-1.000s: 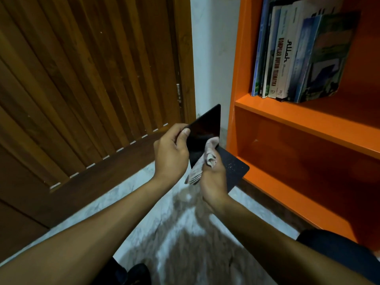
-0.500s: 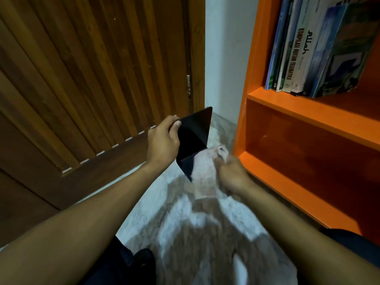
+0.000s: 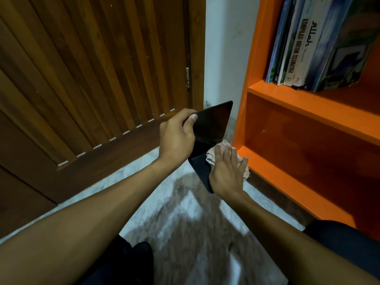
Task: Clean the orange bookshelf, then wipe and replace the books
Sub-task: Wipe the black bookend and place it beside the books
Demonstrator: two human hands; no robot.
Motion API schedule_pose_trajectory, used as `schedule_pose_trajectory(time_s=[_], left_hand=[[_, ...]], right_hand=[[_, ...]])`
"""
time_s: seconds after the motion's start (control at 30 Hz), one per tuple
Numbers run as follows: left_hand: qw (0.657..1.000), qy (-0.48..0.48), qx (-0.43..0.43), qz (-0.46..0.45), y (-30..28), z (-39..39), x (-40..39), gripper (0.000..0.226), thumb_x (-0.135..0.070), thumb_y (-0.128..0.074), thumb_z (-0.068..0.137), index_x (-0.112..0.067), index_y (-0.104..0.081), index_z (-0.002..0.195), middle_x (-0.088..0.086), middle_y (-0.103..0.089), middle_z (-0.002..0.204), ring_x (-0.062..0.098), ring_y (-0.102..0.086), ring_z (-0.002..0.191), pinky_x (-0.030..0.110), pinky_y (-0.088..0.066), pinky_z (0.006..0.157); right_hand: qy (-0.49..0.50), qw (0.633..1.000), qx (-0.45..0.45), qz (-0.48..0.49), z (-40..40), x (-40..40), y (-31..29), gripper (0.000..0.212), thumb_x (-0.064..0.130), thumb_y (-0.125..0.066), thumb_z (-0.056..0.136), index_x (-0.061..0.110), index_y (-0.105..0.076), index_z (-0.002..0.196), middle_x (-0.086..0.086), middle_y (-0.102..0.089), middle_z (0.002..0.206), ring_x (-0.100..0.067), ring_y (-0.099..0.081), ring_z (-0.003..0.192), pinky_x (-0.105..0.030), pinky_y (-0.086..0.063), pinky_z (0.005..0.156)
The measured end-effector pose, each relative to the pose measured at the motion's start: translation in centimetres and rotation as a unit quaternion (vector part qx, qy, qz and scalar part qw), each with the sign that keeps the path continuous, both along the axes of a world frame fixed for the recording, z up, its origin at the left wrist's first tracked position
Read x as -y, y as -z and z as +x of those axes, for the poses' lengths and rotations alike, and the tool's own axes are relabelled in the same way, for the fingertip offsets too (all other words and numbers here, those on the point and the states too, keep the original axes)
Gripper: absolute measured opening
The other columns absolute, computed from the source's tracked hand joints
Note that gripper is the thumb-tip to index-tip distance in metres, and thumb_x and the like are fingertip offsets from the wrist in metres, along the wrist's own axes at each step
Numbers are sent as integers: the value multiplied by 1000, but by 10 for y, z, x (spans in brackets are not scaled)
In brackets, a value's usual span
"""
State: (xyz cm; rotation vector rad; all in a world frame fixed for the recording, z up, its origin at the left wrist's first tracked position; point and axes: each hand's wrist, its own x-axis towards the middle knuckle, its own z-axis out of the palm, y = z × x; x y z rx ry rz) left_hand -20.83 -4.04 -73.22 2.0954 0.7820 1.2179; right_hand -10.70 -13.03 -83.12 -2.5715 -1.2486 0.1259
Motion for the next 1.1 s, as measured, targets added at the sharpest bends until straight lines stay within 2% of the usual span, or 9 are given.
schedule_pose_trajectory(time_s=[0.3, 0.43, 0.53, 0.7, 0.8, 0.9, 1.0, 1.07, 1.1], left_hand=[[1000, -6, -16, -22, 4, -3, -4, 21, -22, -52, 102, -17, -72, 104, -2, -72, 92, 9, -64, 89, 41, -55, 75], [999, -11, -14, -30, 3, -3, -5, 21, -21, -52, 102, -16, -73, 106, -4, -72, 94, 9, -63, 90, 40, -57, 76], [999, -14, -16, -33, 6, -5, -11, 21, -22, -53, 102, -15, -73, 107, -4, -72, 94, 11, -65, 91, 41, -57, 76], [996, -22, -14, -80, 9, -13, -32, 21, -23, -53, 102, -19, -73, 105, -7, -72, 96, 10, -65, 94, 45, -58, 80], [996, -25, -8, -87, 8, -16, -40, 19, -21, -52, 102, -22, -71, 101, -10, -70, 94, 8, -64, 94, 35, -57, 81], [997, -26, -2, -70, 6, -20, -43, 19, -18, -51, 102, -20, -71, 102, -9, -69, 94, 1, -62, 90, 17, -50, 76], [997, -31, 0, -70, 5, -26, -47, 21, -19, -51, 103, -17, -71, 105, -9, -69, 95, 1, -61, 91, 19, -50, 78], [996, -27, 7, -81, 2, -30, -49, 20, -19, -51, 103, -20, -71, 105, -9, -69, 96, 3, -62, 92, 21, -52, 80], [995, -15, 12, -96, 1, -32, -49, 20, -17, -50, 103, -20, -69, 105, -8, -68, 96, 4, -62, 92, 18, -52, 76]], right_hand=[[-91, 996, -7, 4, -23, 6, 17, 67, 31, -32, 101, 19, -1, 159, -11, 5, 166, -28, 10, 153, -52, 11, 121], [-230, 966, -39, 115, -41, 9, 32, 66, 28, -31, 91, 10, -30, 154, -12, -20, 163, -31, -11, 153, -58, -6, 122], [-298, 938, -90, 154, -47, 14, 38, 61, 25, -27, 90, 14, -43, 148, -7, -35, 159, -21, -19, 152, -46, -5, 124], [-409, 884, -62, 218, -49, 24, 47, 52, -5, -51, 84, 9, -56, 134, -8, -58, 140, -19, -42, 140, -43, -17, 122], [-455, 861, -48, 222, -51, 31, 52, 47, -6, -43, 80, 9, -62, 120, -8, -68, 122, -22, -58, 122, -43, -26, 120], [-472, 851, -54, 223, -49, 37, 57, 41, -9, -49, 78, 13, -68, 107, 1, -71, 106, -17, -65, 102, -40, -38, 110], [-385, 894, -148, 176, -37, 44, 60, 22, 5, -52, 96, 18, -69, 103, 5, -72, 99, -4, -66, 88, -19, -48, 85], [-188, 912, -343, 126, -23, 48, 56, 12, 25, -52, 102, 24, -64, 98, 7, -69, 96, 5, -64, 86, -9, -47, 75], [-75, 889, -431, 135, -16, 48, 55, 15, 30, -49, 103, 25, -63, 100, 5, -69, 98, 0, -65, 91, -13, -49, 75]])
